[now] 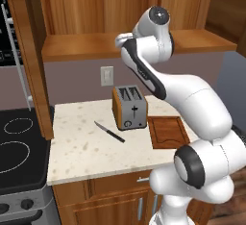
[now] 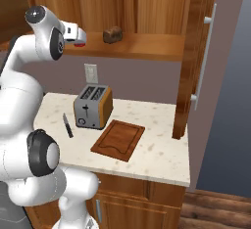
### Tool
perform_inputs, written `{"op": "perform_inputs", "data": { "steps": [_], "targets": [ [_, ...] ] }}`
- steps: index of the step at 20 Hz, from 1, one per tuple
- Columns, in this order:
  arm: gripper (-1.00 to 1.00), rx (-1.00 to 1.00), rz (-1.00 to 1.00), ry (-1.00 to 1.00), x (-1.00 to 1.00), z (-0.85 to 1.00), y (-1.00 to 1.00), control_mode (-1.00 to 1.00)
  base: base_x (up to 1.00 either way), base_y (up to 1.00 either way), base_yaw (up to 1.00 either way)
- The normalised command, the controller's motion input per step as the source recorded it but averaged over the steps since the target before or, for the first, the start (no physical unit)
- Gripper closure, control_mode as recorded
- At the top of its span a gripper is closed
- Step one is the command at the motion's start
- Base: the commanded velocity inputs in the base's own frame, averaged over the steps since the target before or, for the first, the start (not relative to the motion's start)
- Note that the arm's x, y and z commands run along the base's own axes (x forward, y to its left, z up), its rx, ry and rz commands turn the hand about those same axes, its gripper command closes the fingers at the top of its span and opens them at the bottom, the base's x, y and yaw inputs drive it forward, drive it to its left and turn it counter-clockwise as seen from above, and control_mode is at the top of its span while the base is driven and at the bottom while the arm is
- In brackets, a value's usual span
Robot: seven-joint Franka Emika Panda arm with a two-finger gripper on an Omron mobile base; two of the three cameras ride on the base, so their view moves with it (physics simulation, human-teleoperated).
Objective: Pick the bread, place it on the cutting board, pick the jam, place it on the counter, and close the cabinet.
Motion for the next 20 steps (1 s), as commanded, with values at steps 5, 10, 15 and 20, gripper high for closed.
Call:
{"op": "perform_inputs", "data": {
  "steps": [5, 10, 15, 20],
  "targets": [
    [-1.00, 0.00, 0.00, 0.00, 0.45, 0.07, 0.00, -1.00, 0.00, 0.00, 0.00],
    [-1.00, 0.00, 0.00, 0.00, 0.30, 0.00, 0.00, -1.00, 0.00, 0.00, 0.00],
    [-1.00, 0.00, 0.00, 0.00, 0.25, 0.00, 0.00, -1.00, 0.00, 0.00, 0.00],
    [-1.00, 0.00, 0.00, 0.00, 0.24, 0.00, 0.00, -1.00, 0.00, 0.00, 0.00]
  ]
}}
